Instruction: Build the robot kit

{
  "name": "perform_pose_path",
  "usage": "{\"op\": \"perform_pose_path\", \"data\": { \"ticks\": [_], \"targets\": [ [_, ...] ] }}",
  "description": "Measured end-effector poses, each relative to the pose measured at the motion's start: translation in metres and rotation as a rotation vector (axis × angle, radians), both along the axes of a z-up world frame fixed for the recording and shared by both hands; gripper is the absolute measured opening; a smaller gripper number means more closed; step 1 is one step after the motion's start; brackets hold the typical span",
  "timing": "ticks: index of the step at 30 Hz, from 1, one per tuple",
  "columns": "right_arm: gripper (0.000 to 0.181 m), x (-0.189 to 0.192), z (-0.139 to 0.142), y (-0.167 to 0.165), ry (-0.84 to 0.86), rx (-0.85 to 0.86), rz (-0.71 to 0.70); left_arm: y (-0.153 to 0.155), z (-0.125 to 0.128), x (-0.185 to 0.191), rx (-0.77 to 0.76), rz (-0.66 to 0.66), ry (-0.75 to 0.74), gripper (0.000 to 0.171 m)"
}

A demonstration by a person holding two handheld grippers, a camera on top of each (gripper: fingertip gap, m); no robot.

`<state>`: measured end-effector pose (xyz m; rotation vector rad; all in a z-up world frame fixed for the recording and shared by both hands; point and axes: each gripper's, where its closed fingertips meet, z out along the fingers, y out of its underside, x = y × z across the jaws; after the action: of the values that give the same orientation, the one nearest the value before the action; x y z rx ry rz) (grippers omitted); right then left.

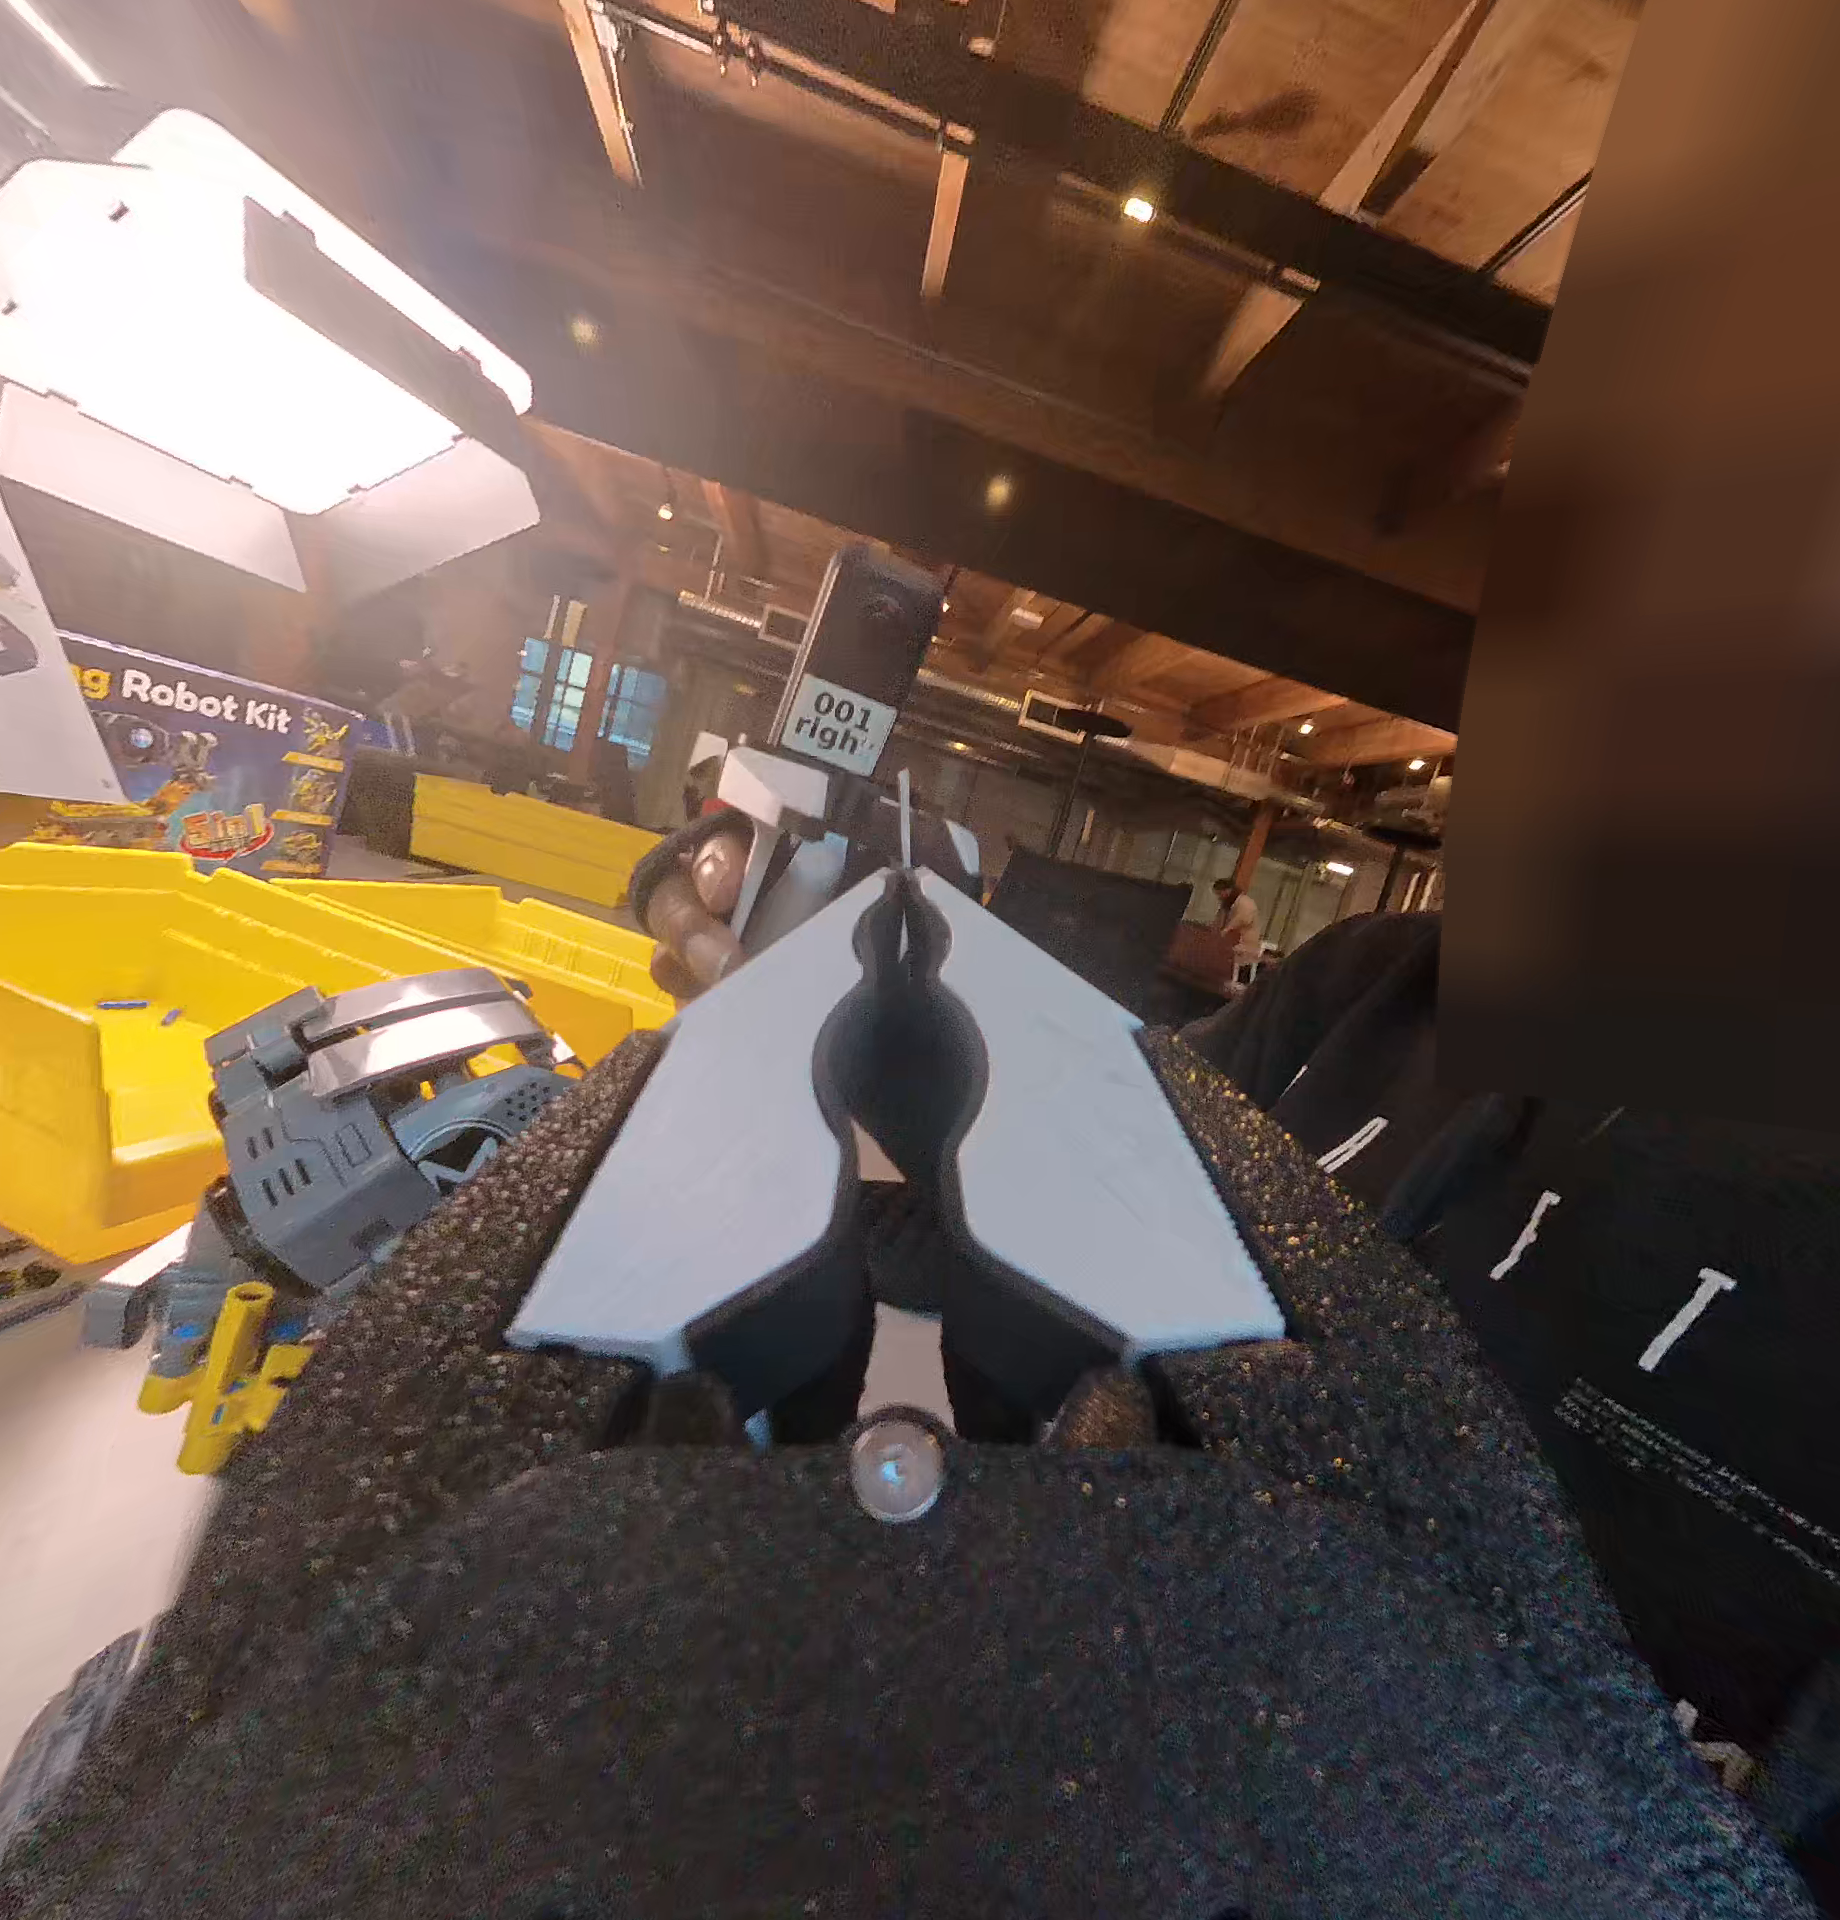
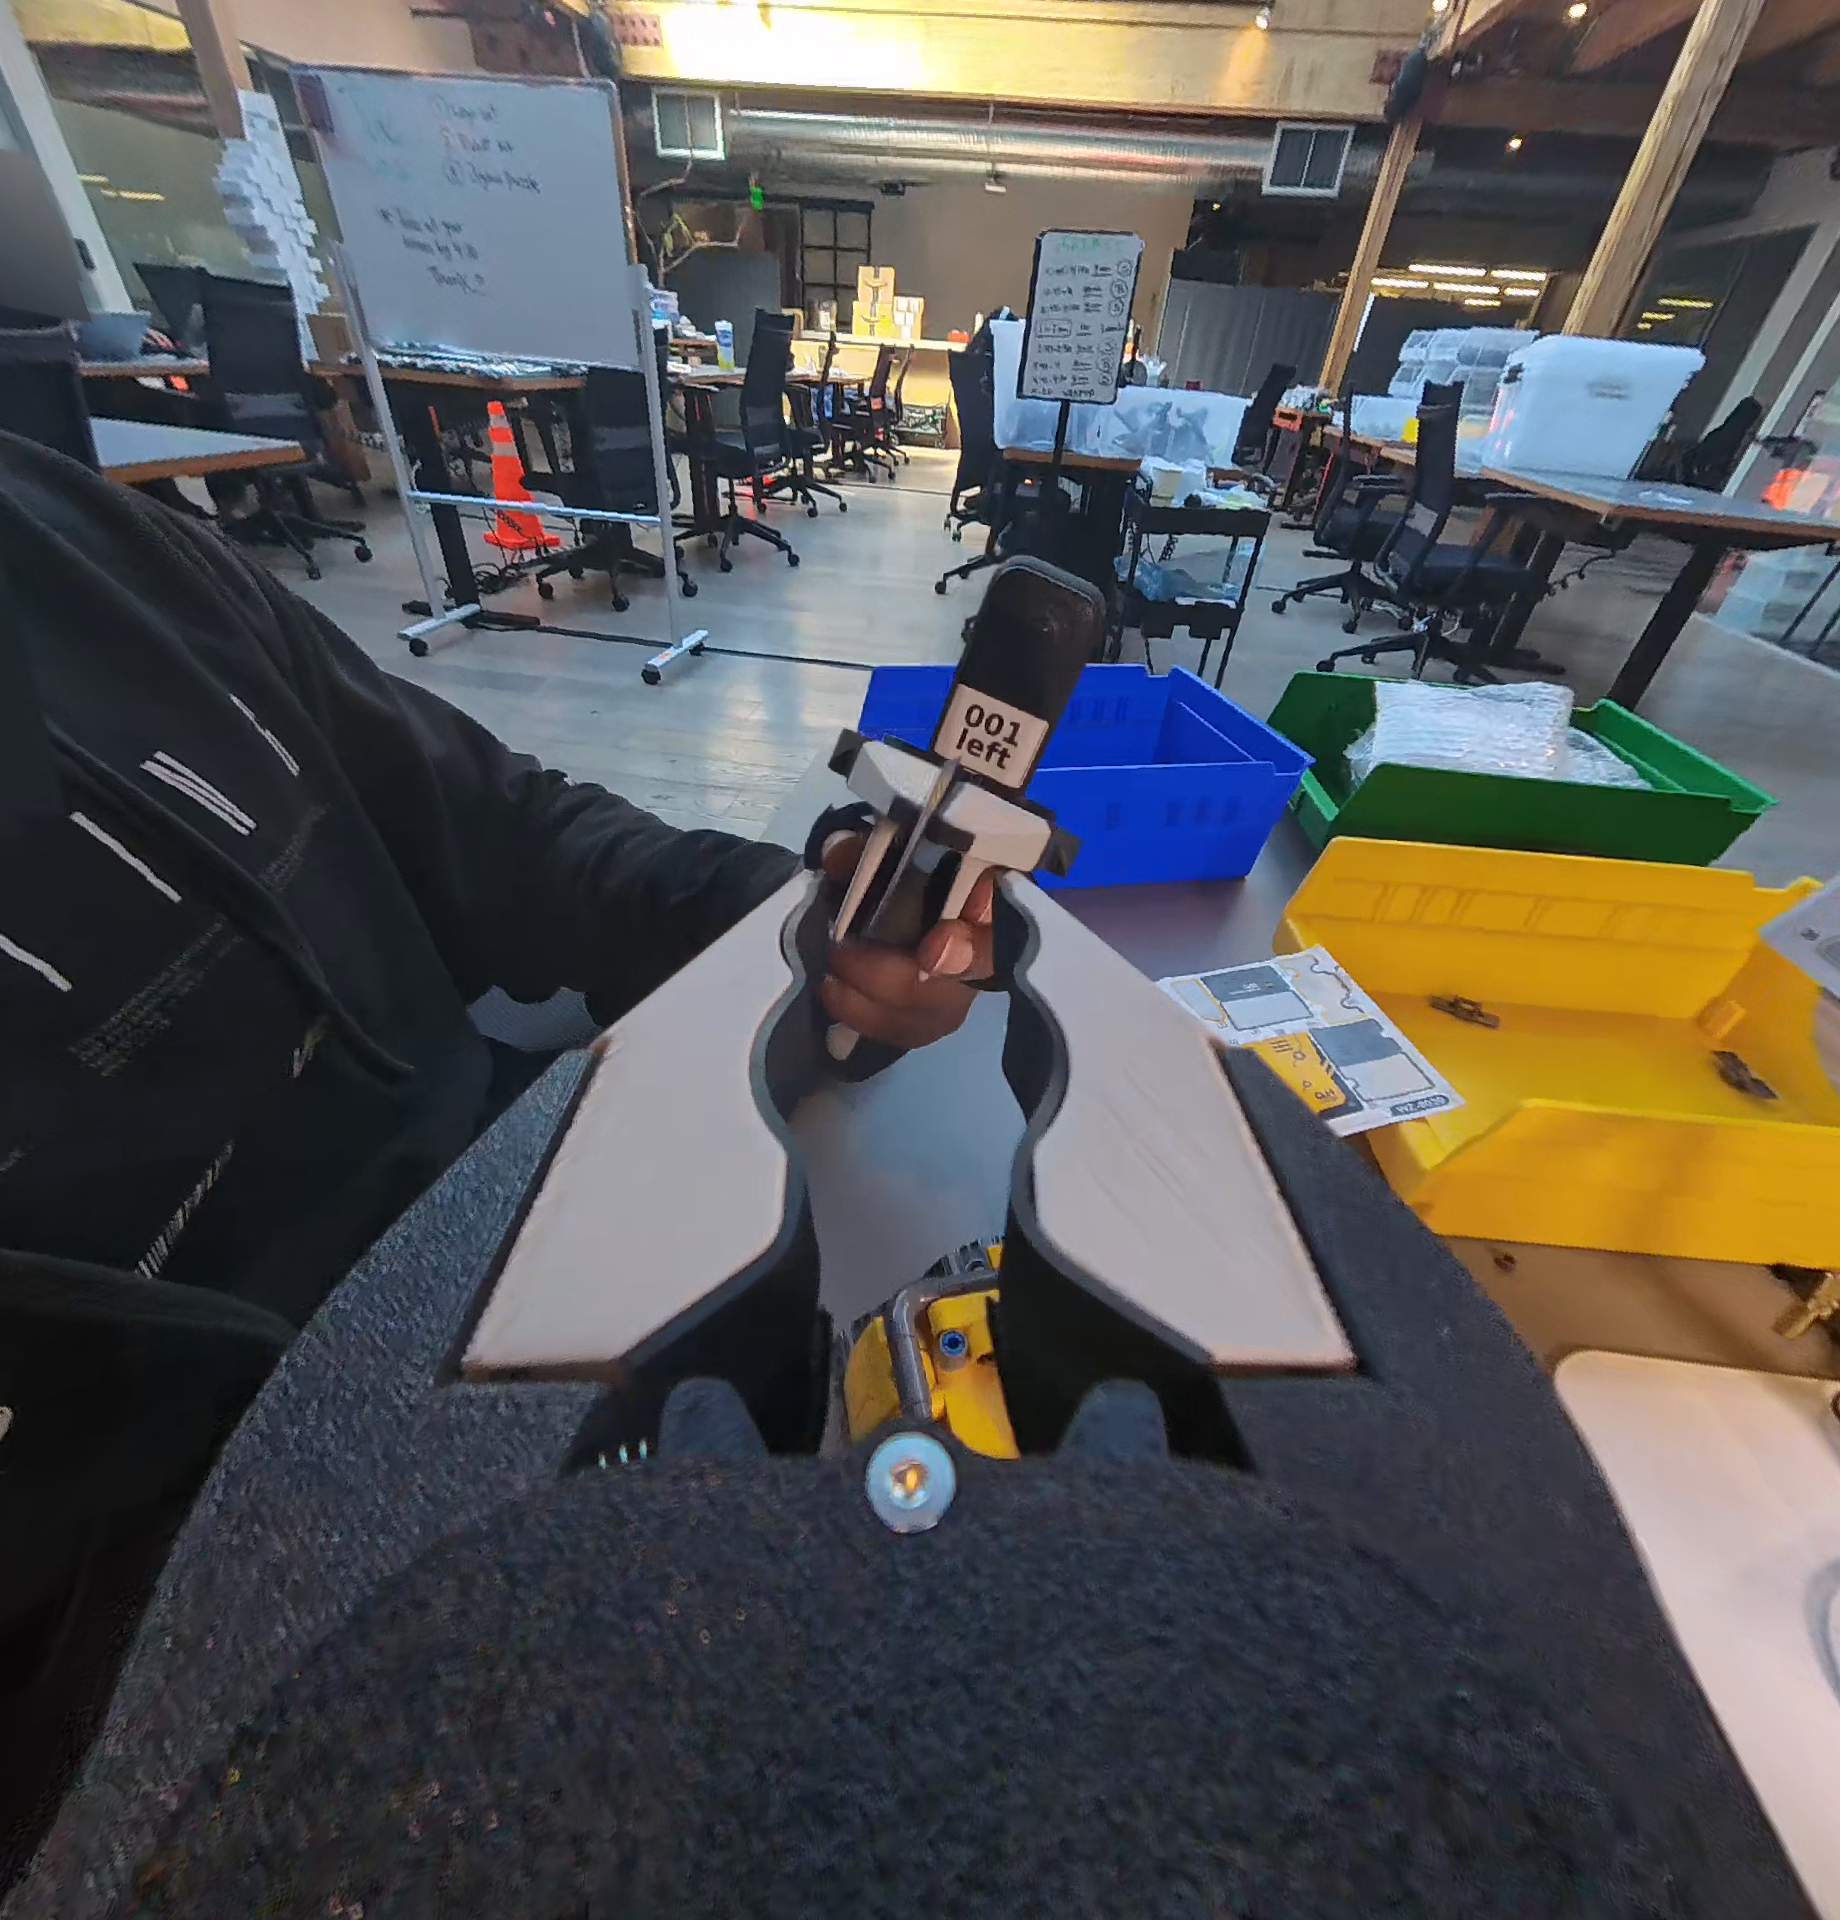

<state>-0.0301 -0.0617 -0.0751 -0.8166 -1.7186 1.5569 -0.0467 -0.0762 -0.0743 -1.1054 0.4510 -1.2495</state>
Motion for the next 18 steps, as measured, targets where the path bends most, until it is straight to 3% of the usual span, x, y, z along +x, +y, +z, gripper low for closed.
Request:
{"op": "perform_pose_path", "data": {
  "ticks": [4,6,12,18],
  "targets": [
    [0.028,-0.011,-0.013,-0.012,0.005,0.074,-0.019,0.0,0.004,-0.005,-0.004,-0.023,-0.087,0.0],
    [0.016,-0.019,-0.016,-0.014,0.031,0.106,-0.064,0.002,0.002,-0.006,-0.007,-0.015,-0.091,0.0],
    [0.0,-0.026,-0.008,-0.006,0.092,0.113,-0.162,0.006,0.001,-0.013,-0.012,0.022,-0.102,0.0],
    [0.0,-0.028,-0.008,0.003,0.086,0.144,-0.222,0.019,-0.005,-0.018,-0.056,0.107,-0.079,0.0]
  ]
}}
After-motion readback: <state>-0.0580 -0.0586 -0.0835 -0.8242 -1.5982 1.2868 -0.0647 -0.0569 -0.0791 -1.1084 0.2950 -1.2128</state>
